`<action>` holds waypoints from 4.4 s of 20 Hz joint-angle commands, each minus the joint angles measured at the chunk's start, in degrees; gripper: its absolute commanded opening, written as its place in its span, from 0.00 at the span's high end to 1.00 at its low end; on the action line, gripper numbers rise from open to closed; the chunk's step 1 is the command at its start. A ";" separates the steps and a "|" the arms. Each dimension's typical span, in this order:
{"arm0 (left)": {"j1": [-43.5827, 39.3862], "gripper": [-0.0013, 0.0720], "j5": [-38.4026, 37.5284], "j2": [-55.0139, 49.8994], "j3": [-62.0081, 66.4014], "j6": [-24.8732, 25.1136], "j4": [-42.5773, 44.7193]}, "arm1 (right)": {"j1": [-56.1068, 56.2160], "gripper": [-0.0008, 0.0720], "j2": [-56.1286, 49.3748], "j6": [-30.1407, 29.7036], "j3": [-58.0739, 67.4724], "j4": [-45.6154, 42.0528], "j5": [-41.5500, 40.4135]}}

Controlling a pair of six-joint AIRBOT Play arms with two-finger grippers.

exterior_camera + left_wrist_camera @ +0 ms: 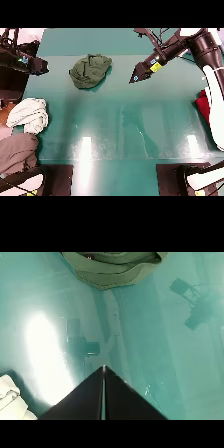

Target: Fold the shirts.

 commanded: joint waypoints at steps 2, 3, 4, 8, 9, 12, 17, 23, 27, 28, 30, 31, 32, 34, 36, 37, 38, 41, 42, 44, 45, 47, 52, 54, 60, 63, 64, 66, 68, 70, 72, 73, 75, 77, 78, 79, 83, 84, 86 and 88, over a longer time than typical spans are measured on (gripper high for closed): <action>-0.02 0.95 0.00 0.04 -0.02 0.00 0.02 | 0.02 0.96 0.02 0.02 -0.02 0.02 0.02; -0.02 0.95 0.00 0.04 -0.02 0.00 0.02 | 0.02 0.96 0.02 0.02 -0.02 0.02 0.02; -0.02 0.95 0.00 0.04 -0.02 0.00 0.02 | 0.02 0.96 0.02 0.02 -0.02 0.02 0.02; -0.02 0.95 0.00 0.04 -0.02 0.02 0.02 | 0.02 0.96 0.02 0.02 -0.02 0.02 0.02; -0.02 0.95 0.00 0.04 -0.02 0.02 0.02 | 0.02 0.96 0.02 0.02 -0.02 0.02 0.02; -0.02 0.95 0.00 0.04 -0.02 0.00 0.02 | 0.02 0.96 0.02 0.02 -0.02 0.02 0.02; -0.02 0.95 2.89 0.04 -0.02 -0.66 -1.05 | 0.02 0.96 0.02 0.02 -0.02 0.02 -0.02; -0.04 0.24 15.30 -5.64 -0.20 -0.61 -11.52 | -0.04 0.96 0.02 0.02 0.00 0.02 0.00; -0.04 0.23 21.97 -18.91 -0.15 -0.35 -14.45 | 0.11 0.96 0.02 0.02 -0.02 0.07 0.04; -0.02 0.16 24.68 -22.21 -0.15 0.24 -16.06 | 0.13 0.96 0.02 0.02 -0.02 0.04 0.04; -0.33 0.00 29.75 -27.58 -0.15 0.79 -19.45 | 0.13 0.96 0.02 0.02 -0.02 0.07 0.02; -0.70 0.00 31.50 -29.68 -0.13 1.62 -20.31 | 0.13 0.96 0.02 0.02 -0.02 0.04 0.04; -1.16 0.00 33.05 -31.65 -0.13 1.60 -20.41 | 0.13 0.96 0.02 0.02 -0.02 0.04 0.04; -2.86 0.00 35.76 -34.58 -0.13 2.08 -20.35 | 0.13 0.96 0.02 0.02 -0.02 0.04 0.00; -4.74 0.00 38.82 -36.68 -0.13 2.21 -20.28 | 0.13 0.96 0.02 0.02 -0.02 0.02 0.02; -5.46 0.01 40.19 -37.33 -0.13 2.14 -20.22 | 0.13 0.96 0.02 0.02 -0.02 0.04 0.02; -6.03 0.01 41.29 -37.66 0.00 1.95 -20.22 | 0.13 0.96 0.02 0.02 -0.02 0.04 0.04; -6.21 0.74 40.81 -37.64 1.33 1.97 -20.26 | 0.13 0.96 0.02 0.02 -0.02 0.04 0.02; -6.21 0.94 38.93 -37.62 2.49 1.97 -20.22 | 0.13 0.96 0.04 0.02 0.00 0.04 0.02; -6.21 0.95 32.65 -37.29 6.34 2.08 -19.91 | 0.09 0.96 0.33 0.02 0.02 0.57 0.00; -6.23 0.95 29.22 -36.57 8.96 2.23 -18.93 | -0.13 0.96 0.85 0.02 0.07 0.50 -0.02; -6.23 0.95 23.93 -33.24 14.10 4.76 -17.99 | -1.05 0.96 2.82 0.00 0.11 0.50 -0.35; -6.29 0.95 16.37 -17.57 19.98 7.58 -21.07 | -5.90 0.96 12.15 0.02 0.11 0.44 -7.82; -6.67 0.95 13.51 -11.34 19.98 9.46 -25.03 | -8.00 0.96 16.17 0.02 0.11 0.39 -12.46; -18.10 0.95 13.38 -0.48 22.25 15.80 -34.58 | -11.76 0.96 24.48 0.04 0.09 0.33 -15.06; -24.85 0.95 13.84 -0.63 23.71 16.59 -34.16 | -11.74 0.96 26.91 0.07 0.09 0.00 -15.23; -26.21 0.95 12.94 -1.09 23.71 16.57 -33.48 | -11.74 0.96 27.43 0.07 0.11 -0.02 -15.32; -27.69 0.95 7.91 -2.73 23.28 16.55 -31.61 | -11.76 0.96 28.30 0.09 0.09 -0.04 -15.37; -27.69 0.95 1.99 -4.33 20.37 16.50 -28.50 | -11.74 0.96 29.00 0.09 0.09 -0.04 -15.37; -27.69 0.95 1.90 -5.14 13.73 15.32 -23.69 | -11.74 0.96 29.18 0.17 0.09 -0.02 -15.37; -27.61 0.63 4.26 -5.25 4.48 13.73 -18.97 | -11.65 0.96 29.18 0.59 0.09 -0.02 -14.78; -26.99 0.25 4.26 -5.25 0.13 12.85 -16.39 | -11.65 0.96 29.16 0.63 0.07 -0.04 -14.49; -23.39 0.16 1.88 -5.25 -5.42 9.92 -13.68 | -11.65 0.96 29.05 0.63 -0.02 -0.04 -13.92; -17.86 0.16 -2.95 -5.25 -6.86 7.10 -13.86 | -11.65 0.96 28.92 0.63 -0.02 -0.15 -12.72; -15.23 0.16 -5.20 -5.11 -6.88 5.40 -14.40 | -11.65 0.96 28.92 0.63 -0.02 -0.15 -12.11; -13.53 0.17 -6.62 -5.03 -6.91 3.74 -14.62 | -11.65 0.96 28.92 0.63 -0.02 -0.17 -11.78; -15.82 0.17 -5.53 -2.34 -14.32 0.31 -14.67 | -11.65 0.96 28.89 0.61 -0.02 -0.20 -11.78; -17.62 0.17 -4.87 -1.25 -17.73 -0.20 -14.64 | -11.65 0.96 28.79 0.61 -0.02 -0.17 -11.76; -20.92 0.16 -4.00 0.74 -24.46 -2.58 -15.26 | -11.65 0.96 28.63 0.59 -0.04 -0.24 -11.41; -24.68 0.16 -2.54 2.71 -29.73 -5.99 -16.50 | -11.65 0.96 28.63 0.59 -0.04 -0.22 -11.34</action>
